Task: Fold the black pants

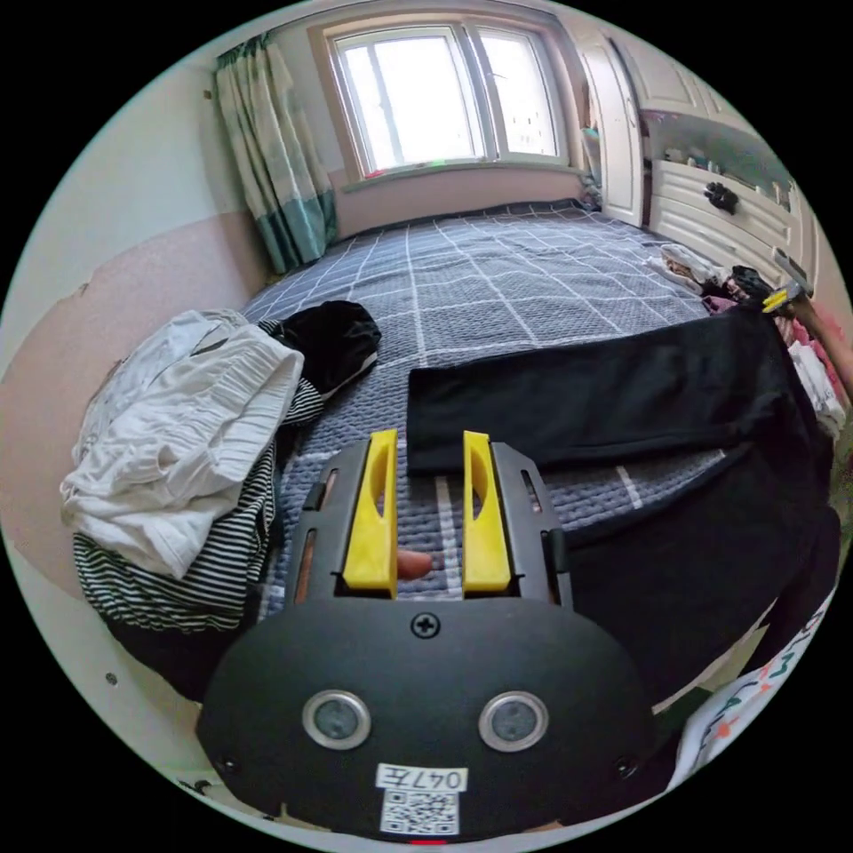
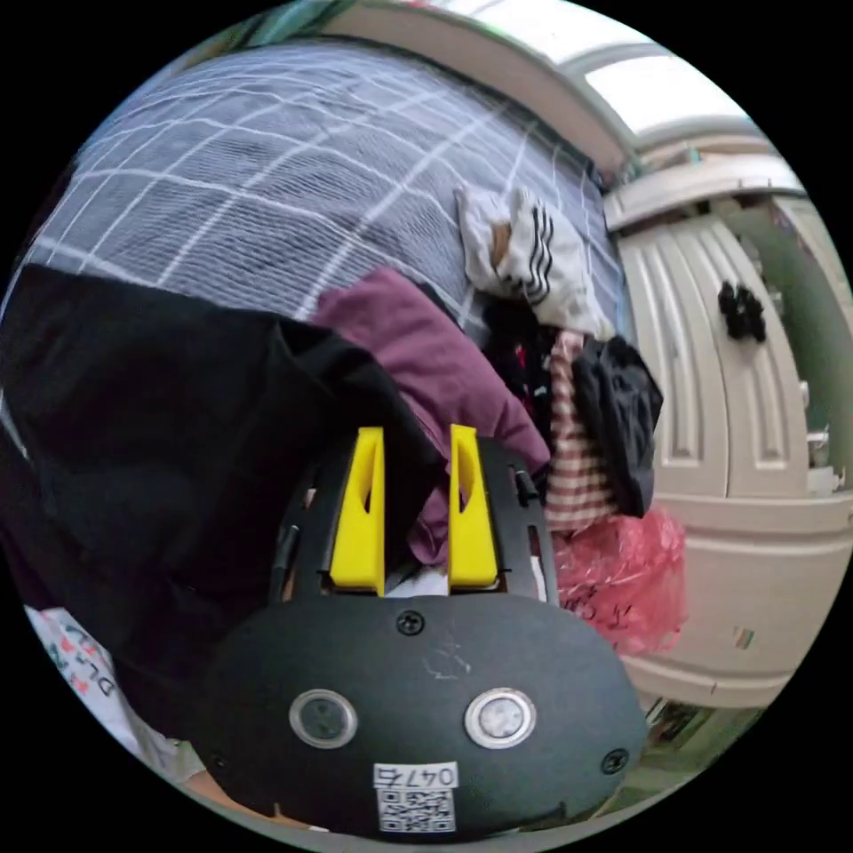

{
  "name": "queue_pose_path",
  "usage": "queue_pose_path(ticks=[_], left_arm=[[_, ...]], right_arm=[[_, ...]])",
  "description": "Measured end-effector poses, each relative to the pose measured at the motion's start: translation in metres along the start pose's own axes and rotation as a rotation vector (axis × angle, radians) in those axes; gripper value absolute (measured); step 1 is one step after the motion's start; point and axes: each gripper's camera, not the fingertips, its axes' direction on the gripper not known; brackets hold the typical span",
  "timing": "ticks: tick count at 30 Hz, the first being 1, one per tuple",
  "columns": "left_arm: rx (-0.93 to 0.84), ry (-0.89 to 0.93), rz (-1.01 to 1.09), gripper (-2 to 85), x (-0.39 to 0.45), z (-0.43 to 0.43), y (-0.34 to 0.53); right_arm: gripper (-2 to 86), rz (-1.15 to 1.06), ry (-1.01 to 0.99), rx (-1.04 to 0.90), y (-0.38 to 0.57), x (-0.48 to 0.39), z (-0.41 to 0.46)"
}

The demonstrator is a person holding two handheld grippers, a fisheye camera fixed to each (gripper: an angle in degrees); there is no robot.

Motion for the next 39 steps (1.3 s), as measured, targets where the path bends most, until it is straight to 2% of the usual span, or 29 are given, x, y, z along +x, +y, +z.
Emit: queue_pose_path(ticks=[2, 4, 5, 7, 9, 10, 12, 13, 14, 15, 19, 21, 24, 26, 30, 35, 39], left_arm=[[-0.02, -0.051, -0.029, 10.9, -0.006, -0.001, 0.003], [-0.001, -0.029, -0.113, 10.2, -0.025, -0.011, 0.01], [0.011, 0.003, -0.136, 10.3, -0.032, -0.015, 0.013], [0.043, 0.183, -0.222, 11.2, -0.062, -0.025, 0.027], [0.012, 0.36, -0.276, 14.0, -0.083, -0.028, 0.041], [-0.031, 0.476, -0.291, 16.0, -0.094, -0.029, 0.048], [-0.094, 0.595, -0.268, 17.5, -0.102, -0.032, 0.057], [-0.128, 0.62, -0.235, 17.8, -0.103, -0.036, 0.062], [-0.146, 0.618, -0.217, 17.4, -0.103, -0.038, 0.065], [-0.183, 0.599, -0.177, 16.8, -0.1, -0.039, 0.07], [-0.329, 0.618, -0.063, 15.9, -0.083, -0.018, 0.086], [-0.375, 0.6, -0.028, 15.8, -0.076, -0.009, 0.091], [-0.361, 0.535, -0.022, 12.6, -0.075, -0.006, 0.094], [-0.351, 0.484, -0.008, 11.2, -0.077, -0.007, 0.096], [-0.311, 0.529, 0.018, 13.4, -0.079, -0.017, 0.1], [-0.349, 0.492, 0.029, 11.9, -0.078, -0.009, 0.1], [-0.358, 0.429, 0.037, 5.8, -0.077, -0.007, 0.102]], right_arm=[[9.1, 0.128, -0.055, -0.051, -0.003, 0.009, 0.01], [9.4, 0.239, -0.117, 0.054, 0.004, 0.01, -0.005], [9.4, 0.26, -0.102, 0.175, 0.01, -0.001, -0.025], [9.1, 0.174, -0.056, 0.375, 0.016, -0.038, -0.066], [8.6, -0.033, -0.018, 0.703, 0.02, -0.119, -0.131], [8.4, -0.064, 0.002, 0.792, 0.023, -0.142, -0.147], [8.3, -0.082, 0.068, 1.091, 0.027, -0.233, -0.199], [8.2, -0.118, 0.015, 1.134, 0.023, -0.255, -0.209], [7.8, -0.226, -0.137, 1.153, 0.011, -0.297, -0.229], [7.5, -0.323, -0.265, 1.166, -0.002, -0.341, -0.245], [8.1, -0.624, -0.392, 1.154, -0.043, -0.475, -0.279], [9.3, -0.783, -0.488, 1.039, -0.078, -0.544, -0.292], [8.4, -0.929, -0.504, 0.863, -0.117, -0.611, -0.293], [8.0, -0.951, -0.499, 0.81, -0.134, -0.637, -0.29], [8.2, -0.97, -0.463, 0.659, -0.163, -0.675, -0.276], [1.0, -0.921, -0.495, 0.642, -0.171, -0.684, -0.269], [0.1, -0.834, -0.532, 0.644, -0.174, -0.677, -0.264]])
